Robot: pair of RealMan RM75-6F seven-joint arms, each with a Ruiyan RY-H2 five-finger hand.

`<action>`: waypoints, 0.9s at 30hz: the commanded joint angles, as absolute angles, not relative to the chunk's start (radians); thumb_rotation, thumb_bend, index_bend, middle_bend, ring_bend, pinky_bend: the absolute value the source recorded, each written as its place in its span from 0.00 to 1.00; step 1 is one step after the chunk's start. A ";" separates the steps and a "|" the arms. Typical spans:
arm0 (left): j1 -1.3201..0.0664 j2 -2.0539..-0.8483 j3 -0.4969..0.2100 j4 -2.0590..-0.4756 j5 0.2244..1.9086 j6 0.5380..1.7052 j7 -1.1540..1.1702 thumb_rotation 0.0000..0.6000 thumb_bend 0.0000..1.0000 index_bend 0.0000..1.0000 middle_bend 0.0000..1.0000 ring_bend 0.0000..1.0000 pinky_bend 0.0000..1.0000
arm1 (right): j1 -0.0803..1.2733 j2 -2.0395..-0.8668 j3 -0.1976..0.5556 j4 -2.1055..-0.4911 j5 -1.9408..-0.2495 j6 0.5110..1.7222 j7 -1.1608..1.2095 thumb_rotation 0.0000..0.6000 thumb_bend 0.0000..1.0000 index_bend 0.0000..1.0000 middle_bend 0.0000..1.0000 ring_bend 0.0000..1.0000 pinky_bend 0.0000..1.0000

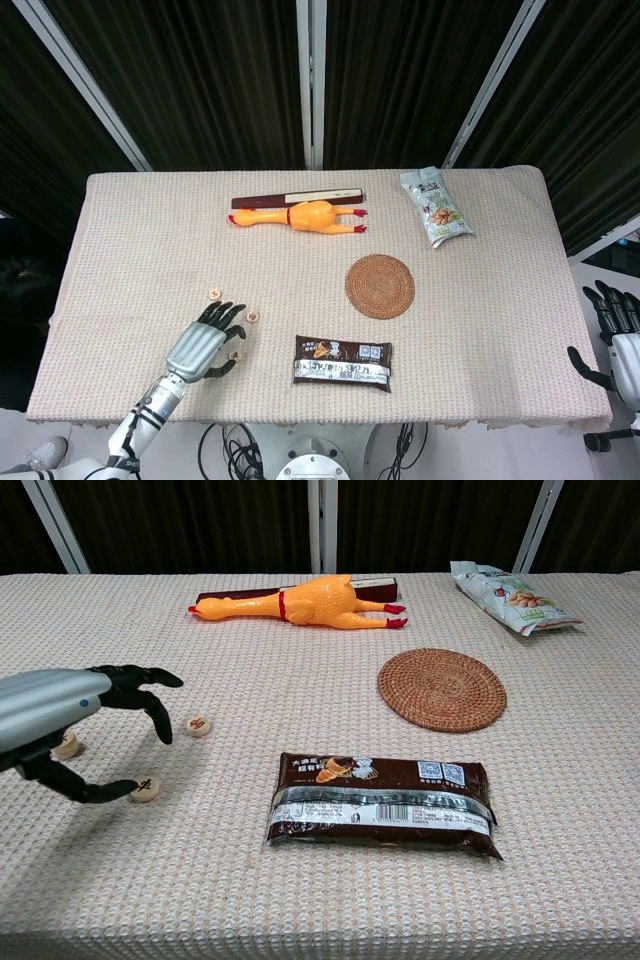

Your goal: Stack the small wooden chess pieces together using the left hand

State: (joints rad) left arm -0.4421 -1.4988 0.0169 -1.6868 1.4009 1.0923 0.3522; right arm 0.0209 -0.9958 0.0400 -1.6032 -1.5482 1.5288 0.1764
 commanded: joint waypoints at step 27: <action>-0.445 -1.546 0.029 -1.622 1.364 1.078 0.393 1.00 0.28 0.45 0.04 0.00 0.00 | 0.021 -0.993 0.042 -1.602 -1.545 1.528 0.182 1.00 0.26 0.00 0.00 0.00 0.00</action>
